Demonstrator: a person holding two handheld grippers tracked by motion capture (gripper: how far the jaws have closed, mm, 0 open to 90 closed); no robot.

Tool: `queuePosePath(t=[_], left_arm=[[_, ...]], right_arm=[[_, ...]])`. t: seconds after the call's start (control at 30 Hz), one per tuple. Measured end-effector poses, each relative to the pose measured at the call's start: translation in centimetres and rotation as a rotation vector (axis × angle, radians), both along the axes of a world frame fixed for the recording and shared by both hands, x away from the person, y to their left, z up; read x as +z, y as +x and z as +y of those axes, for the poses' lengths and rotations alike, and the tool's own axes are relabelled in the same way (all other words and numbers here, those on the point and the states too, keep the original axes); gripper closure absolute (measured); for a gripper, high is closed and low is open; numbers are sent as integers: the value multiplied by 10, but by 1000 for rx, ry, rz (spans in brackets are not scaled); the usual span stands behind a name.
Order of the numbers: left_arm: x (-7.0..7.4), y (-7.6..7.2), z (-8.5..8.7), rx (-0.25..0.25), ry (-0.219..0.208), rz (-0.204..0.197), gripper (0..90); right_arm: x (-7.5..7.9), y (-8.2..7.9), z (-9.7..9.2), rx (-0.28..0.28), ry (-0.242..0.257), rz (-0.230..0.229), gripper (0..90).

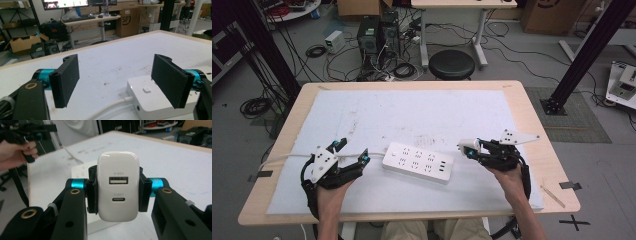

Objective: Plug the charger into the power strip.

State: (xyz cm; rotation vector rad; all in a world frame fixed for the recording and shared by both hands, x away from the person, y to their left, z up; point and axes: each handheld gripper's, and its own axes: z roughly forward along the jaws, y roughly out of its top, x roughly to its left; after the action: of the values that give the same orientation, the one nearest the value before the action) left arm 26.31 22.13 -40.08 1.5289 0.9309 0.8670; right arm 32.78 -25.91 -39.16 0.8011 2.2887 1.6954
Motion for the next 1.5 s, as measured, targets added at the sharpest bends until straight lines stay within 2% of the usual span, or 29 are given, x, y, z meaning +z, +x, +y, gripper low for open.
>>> queuePosePath(t=[0.17,0.4,0.5,0.63,0.87,0.93,0.97,1.03,1.17,1.5], left_arm=[[-5,0,10,37,6,25,226],[-10,-4,20,78,-24,22,237],[-10,-5,21,73,-20,23,236],[-9,-6,21,75,-16,17,237],[-9,-7,21,69,-23,18,236],[-9,-7,21,68,-21,15,237],[-10,-8,19,62,-18,16,237],[-10,-8,19,59,-17,17,237],[-10,-9,19,58,-17,16,236],[-10,-10,27,96,-6,21,236]], right_arm=[[5,6,5,19,-56,22,632],[11,14,12,44,-133,56,632],[14,15,14,52,-149,66,632],[21,22,23,88,-203,102,632],[29,31,42,169,-299,102,632],[30,32,44,173,-307,108,633],[32,37,52,220,-351,131,632],[32,39,54,233,-360,130,632],[36,45,64,270,-412,142,633],[40,58,94,324,-536,168,632]])
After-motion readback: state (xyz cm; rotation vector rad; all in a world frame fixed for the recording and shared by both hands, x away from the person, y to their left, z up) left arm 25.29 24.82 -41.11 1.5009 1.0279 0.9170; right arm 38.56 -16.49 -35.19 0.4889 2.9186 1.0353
